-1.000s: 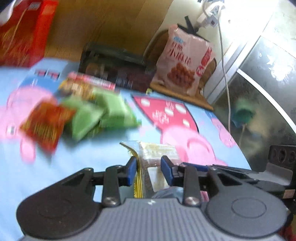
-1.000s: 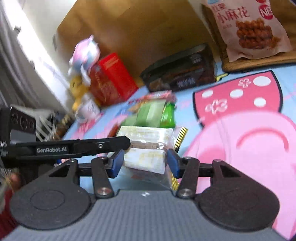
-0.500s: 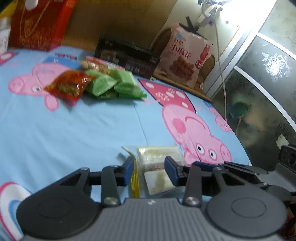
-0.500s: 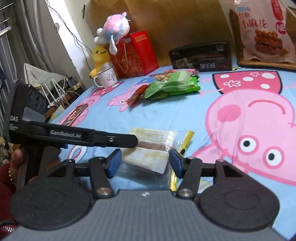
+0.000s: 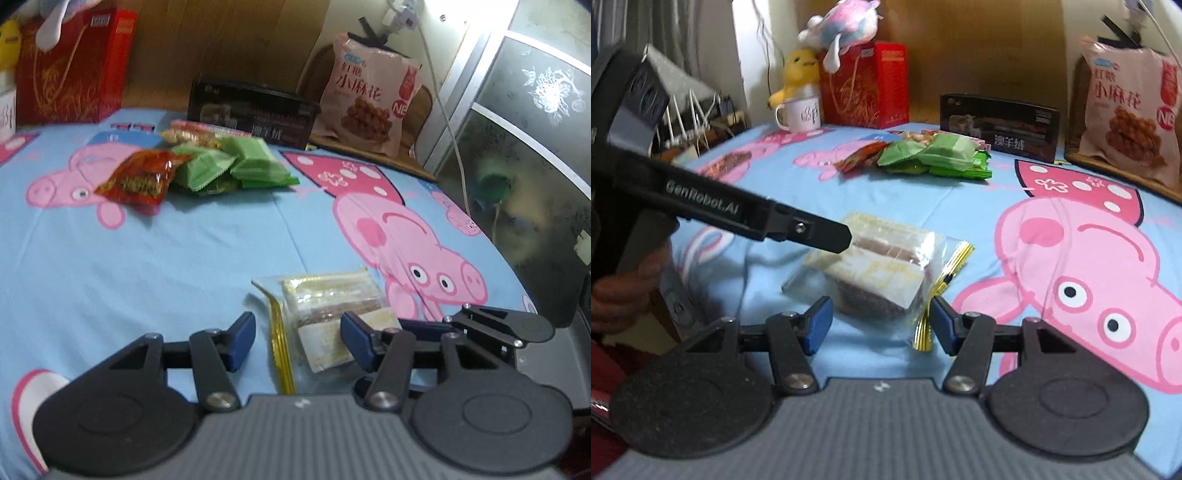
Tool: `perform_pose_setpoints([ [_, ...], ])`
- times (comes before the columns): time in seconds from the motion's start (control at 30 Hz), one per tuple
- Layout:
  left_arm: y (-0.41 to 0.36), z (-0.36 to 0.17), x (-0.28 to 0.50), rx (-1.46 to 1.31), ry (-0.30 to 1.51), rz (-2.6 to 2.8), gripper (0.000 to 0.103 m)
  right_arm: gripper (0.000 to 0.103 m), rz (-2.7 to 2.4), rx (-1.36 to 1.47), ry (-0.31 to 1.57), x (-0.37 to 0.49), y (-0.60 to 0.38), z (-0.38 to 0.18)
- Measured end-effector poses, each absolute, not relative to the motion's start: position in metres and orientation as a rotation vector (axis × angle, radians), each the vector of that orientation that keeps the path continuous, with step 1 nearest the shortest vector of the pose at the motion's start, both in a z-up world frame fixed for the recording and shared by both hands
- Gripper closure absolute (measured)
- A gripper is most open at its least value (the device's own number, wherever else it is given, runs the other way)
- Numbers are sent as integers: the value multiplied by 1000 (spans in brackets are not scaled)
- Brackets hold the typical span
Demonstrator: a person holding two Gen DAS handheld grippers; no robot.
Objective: Organize snacks
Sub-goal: 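Move the left gripper to the clear bagged cake with yellow tie, then close the left gripper on the clear bagged cake and lift it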
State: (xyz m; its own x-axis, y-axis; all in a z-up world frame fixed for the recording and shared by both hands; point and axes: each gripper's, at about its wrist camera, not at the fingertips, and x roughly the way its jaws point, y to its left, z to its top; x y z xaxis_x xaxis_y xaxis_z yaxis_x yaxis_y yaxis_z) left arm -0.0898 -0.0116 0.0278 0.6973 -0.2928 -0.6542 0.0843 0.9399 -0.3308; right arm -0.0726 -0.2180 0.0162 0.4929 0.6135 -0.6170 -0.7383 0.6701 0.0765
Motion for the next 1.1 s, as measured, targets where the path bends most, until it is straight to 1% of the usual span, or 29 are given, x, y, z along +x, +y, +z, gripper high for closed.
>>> perform_pose_setpoints([
  [0.03,-10,26,-89,-303,777,-223,47,33,822,-208,655,-72,-218,16],
  [0.07,-9,25,-89,-314,779,-230,46,31,812,-201,645,-72,-220,16],
  [0.13,-8,22,-86,-333,789,-246,41,23,792,-188,628,-69,-223,16],
  [0.2,-8,20,-84,-350,787,-263,36,23,789,-185,632,-67,-222,14],
  [0.27,-10,20,-83,-345,785,-274,36,21,799,-194,631,-66,-219,10],
  [0.3,-12,19,-83,-338,785,-277,36,19,805,-203,620,-68,-217,9],
  [0.33,-14,20,-83,-329,784,-283,39,17,813,-213,613,-70,-215,8],
  [0.43,-23,19,-83,-305,786,-306,44,18,840,-241,594,-74,-208,7],
  [0.5,-27,18,-84,-299,786,-319,45,19,847,-264,581,-77,-203,6],
  [0.6,-30,18,-84,-296,779,-317,45,24,838,-259,571,-77,-204,6],
  [0.7,-30,18,-84,-302,775,-313,45,24,836,-243,567,-77,-206,6],
  [0.87,-33,19,-85,-286,778,-297,45,21,843,-222,565,-76,-208,5],
  [1.03,-33,19,-85,-290,780,-290,45,14,858,-192,564,-76,-211,4],
  [1.1,-32,19,-85,-293,780,-290,45,14,860,-191,564,-75,-210,4],
])
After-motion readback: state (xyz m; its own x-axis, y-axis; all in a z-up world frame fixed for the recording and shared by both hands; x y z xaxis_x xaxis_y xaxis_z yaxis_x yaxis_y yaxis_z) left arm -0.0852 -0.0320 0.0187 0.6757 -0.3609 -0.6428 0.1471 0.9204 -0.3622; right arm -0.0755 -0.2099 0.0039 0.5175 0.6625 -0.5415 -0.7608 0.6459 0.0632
